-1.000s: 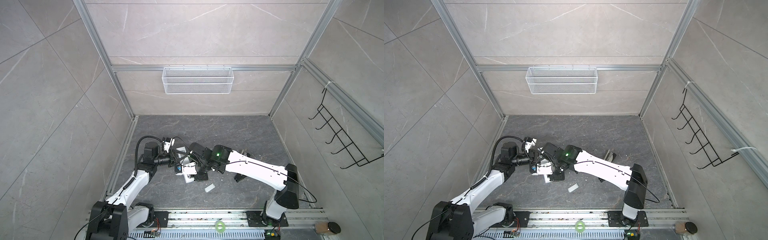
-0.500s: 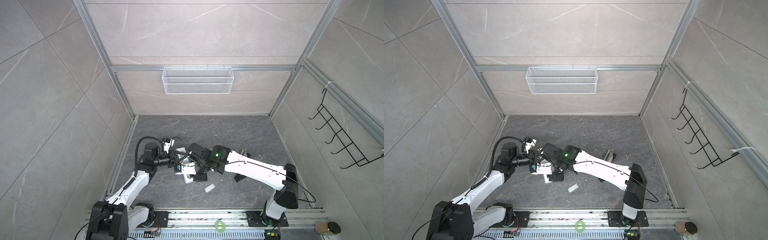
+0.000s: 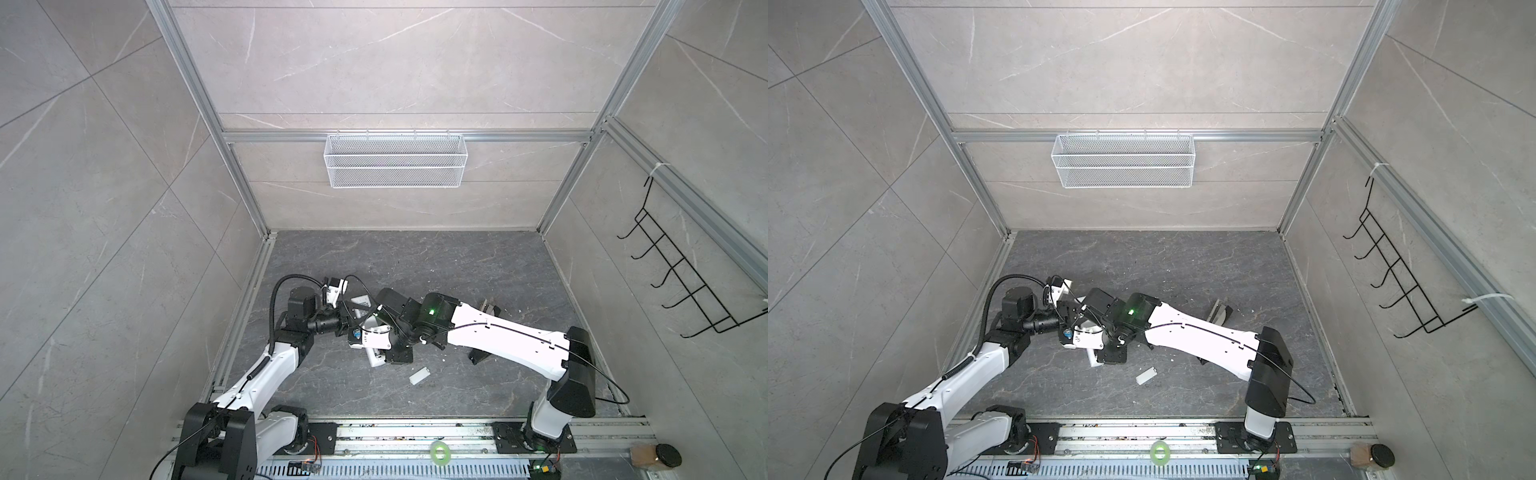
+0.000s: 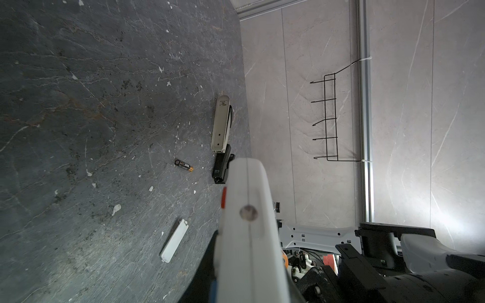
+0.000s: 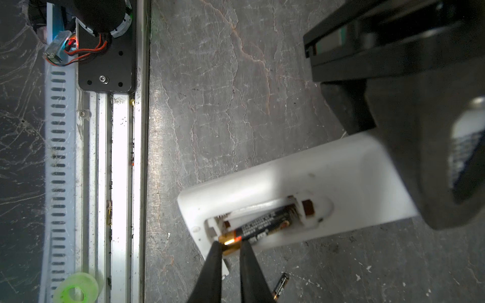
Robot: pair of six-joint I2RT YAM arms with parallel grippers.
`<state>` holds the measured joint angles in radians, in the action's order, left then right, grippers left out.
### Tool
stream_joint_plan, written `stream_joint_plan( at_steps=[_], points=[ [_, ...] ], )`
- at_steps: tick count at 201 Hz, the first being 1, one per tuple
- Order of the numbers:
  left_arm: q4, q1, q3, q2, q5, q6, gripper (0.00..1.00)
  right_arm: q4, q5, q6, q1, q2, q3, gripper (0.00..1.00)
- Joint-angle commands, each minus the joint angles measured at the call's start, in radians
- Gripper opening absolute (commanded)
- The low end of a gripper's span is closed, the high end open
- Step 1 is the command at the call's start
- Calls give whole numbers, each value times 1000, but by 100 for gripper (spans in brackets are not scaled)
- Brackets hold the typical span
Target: Load the batteries into the remote control
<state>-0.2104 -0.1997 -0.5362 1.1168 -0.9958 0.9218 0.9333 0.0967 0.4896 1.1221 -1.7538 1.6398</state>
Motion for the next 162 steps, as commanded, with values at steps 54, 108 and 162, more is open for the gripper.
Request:
stream_joint_plan(
  at_steps=[54, 108, 162],
  points=[
    [-59, -14, -24, -57, -136, 73, 0, -104, -27, -32, 1, -41, -51, 15],
    [-64, -13, -21, -54, -131, 73, 0, -122, -12, -42, 5, -40, -51, 15],
    [-70, -13, -18, -61, -138, 75, 0, -122, -67, -18, 10, -54, -47, 14]
  ],
)
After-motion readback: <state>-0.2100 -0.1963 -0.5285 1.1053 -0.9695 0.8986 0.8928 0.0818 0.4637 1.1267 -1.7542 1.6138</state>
